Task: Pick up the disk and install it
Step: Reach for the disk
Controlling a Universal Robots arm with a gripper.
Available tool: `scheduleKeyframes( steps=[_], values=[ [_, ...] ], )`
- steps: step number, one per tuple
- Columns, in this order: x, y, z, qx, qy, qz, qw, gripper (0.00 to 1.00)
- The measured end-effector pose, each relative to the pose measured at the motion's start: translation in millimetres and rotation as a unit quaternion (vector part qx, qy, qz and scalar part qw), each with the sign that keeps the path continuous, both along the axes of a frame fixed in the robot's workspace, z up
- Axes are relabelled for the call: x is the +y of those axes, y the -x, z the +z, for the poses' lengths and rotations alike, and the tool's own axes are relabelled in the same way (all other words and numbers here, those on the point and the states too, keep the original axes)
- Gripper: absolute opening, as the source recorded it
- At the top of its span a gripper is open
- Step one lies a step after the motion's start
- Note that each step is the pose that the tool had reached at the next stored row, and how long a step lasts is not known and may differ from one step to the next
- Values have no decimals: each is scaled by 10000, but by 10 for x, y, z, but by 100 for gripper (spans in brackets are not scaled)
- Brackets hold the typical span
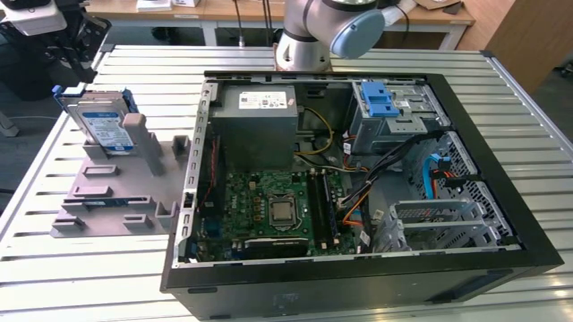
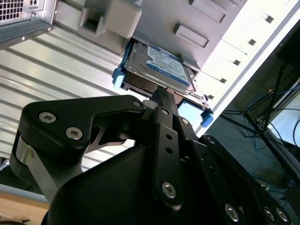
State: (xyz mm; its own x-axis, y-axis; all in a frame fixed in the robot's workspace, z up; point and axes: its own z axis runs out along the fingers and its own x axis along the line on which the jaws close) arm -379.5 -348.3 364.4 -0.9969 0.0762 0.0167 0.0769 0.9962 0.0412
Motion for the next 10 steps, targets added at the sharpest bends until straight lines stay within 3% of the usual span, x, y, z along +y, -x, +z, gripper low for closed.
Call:
scheduleKeyframes(
  steps=[10],
  values=[
    [30, 201, -8, 0, 0, 0, 10000, 11]
  ],
)
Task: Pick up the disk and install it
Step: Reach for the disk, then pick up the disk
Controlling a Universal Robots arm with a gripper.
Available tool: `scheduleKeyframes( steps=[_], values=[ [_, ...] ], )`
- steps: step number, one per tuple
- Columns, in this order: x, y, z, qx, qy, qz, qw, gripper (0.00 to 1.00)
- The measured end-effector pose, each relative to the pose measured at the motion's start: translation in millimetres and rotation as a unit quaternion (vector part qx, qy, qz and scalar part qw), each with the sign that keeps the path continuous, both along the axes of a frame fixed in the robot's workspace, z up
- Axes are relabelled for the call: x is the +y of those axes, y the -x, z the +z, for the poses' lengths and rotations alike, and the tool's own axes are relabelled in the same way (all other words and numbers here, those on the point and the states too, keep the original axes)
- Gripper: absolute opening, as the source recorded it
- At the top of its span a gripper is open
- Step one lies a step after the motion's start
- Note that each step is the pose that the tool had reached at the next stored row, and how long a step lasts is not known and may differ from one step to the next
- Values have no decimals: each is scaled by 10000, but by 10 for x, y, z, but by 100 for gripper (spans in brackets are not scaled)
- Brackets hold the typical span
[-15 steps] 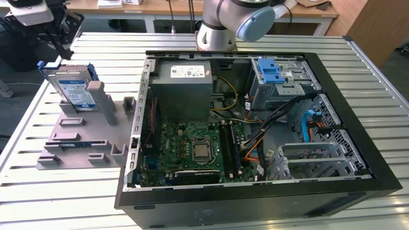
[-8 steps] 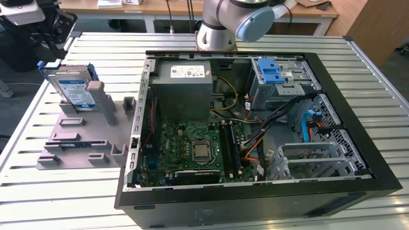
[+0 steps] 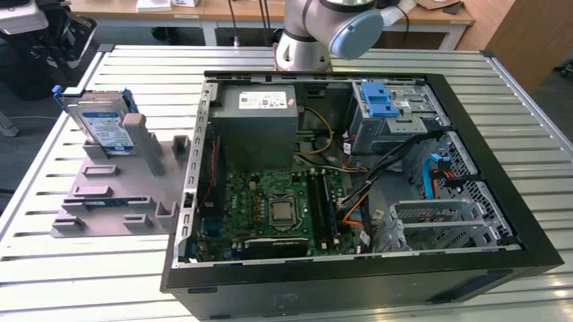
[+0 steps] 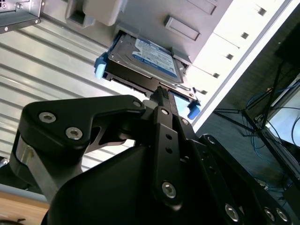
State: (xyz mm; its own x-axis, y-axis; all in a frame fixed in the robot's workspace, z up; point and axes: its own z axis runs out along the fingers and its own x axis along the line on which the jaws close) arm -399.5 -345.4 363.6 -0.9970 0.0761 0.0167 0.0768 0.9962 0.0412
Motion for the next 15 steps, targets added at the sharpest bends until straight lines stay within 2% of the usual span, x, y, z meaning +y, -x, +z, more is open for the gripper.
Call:
scheduleKeyframes(
  steps=[9, 15],
  values=[
    [33, 149, -3, -1, 0, -1, 10000, 11],
    [33, 159, -3, -1, 0, 0, 10000, 11]
  ],
)
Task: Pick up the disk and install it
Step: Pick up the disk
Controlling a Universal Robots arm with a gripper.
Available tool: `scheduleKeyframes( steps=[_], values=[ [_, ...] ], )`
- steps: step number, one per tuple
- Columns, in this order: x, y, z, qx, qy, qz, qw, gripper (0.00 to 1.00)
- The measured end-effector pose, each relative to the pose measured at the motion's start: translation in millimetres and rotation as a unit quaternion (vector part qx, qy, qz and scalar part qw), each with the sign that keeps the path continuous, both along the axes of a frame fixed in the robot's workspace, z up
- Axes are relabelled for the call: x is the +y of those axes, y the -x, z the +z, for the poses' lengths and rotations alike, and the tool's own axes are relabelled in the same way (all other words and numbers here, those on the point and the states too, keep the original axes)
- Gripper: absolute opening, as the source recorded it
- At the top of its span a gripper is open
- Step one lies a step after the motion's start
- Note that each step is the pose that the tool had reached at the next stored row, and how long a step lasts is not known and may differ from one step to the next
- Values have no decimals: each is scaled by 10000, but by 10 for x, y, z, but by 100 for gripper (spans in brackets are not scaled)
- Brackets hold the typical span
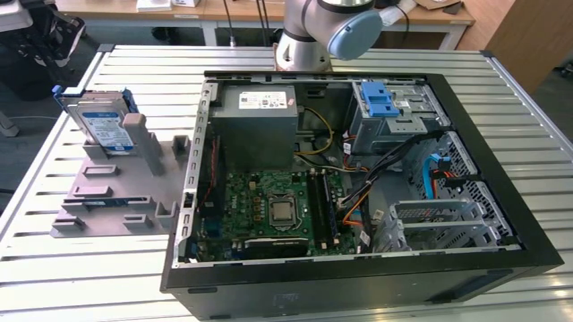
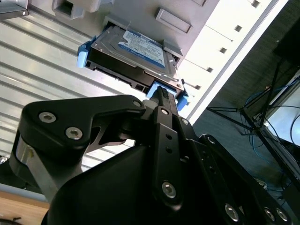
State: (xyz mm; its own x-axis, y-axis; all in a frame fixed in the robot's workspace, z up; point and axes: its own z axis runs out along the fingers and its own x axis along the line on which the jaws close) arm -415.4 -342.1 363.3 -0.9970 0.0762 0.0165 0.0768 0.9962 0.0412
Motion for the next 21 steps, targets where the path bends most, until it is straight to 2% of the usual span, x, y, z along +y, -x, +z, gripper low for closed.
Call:
scheduleKeyframes(
  steps=[10, 14, 18, 21],
  values=[
    [0, 1, 0, 0, 0, 19, 10000, 11],
    [0, 1, 0, 0, 0, 161, 9999, 11],
    [0, 1, -1, 0, 0, 516, 9987, 11],
    [0, 1, -2, 0, 0, 788, 9969, 11]
  ],
)
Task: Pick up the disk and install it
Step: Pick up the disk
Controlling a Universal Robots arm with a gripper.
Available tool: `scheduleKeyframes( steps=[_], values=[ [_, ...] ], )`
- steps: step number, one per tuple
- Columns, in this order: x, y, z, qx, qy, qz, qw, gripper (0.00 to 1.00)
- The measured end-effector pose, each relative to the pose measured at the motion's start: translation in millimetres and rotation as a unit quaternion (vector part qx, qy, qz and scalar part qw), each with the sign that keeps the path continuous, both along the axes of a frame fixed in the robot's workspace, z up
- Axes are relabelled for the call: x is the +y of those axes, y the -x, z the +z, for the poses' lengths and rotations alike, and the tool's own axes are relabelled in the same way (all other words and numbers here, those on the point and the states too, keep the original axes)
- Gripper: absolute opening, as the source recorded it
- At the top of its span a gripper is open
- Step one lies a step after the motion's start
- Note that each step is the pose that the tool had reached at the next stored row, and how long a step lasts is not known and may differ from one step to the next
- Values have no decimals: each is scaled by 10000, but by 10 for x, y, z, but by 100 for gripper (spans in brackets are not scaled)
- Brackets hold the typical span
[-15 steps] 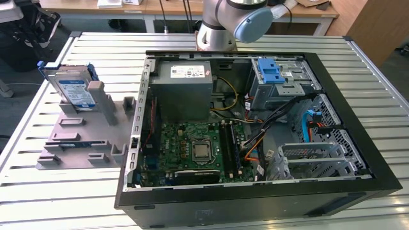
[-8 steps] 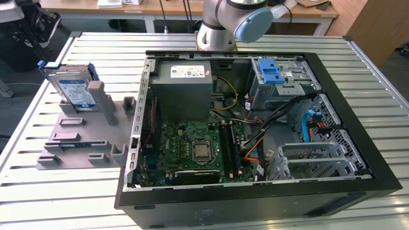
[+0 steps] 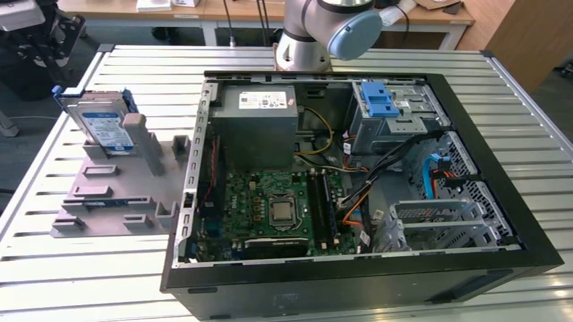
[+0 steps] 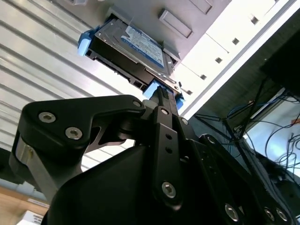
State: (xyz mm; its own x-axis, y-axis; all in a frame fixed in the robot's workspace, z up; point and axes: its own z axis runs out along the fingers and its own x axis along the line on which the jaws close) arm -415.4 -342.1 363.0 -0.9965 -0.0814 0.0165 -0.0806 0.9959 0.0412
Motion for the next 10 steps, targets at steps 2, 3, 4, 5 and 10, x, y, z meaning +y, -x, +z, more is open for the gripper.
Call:
scheduleKeyframes(
  steps=[2, 3, 4, 5, 10],
  values=[
    [0, 0, -2, 0, 0, 185, 9998, 11],
    [0, 0, -3, 0, 0, 276, 9996, 11],
    [0, 0, -3, 0, 0, 366, 9993, 11],
    [0, 0, -4, 0, 0, 458, 9990, 11],
    [0, 0, -8, -1, 0, 907, 9959, 11]
  ],
)
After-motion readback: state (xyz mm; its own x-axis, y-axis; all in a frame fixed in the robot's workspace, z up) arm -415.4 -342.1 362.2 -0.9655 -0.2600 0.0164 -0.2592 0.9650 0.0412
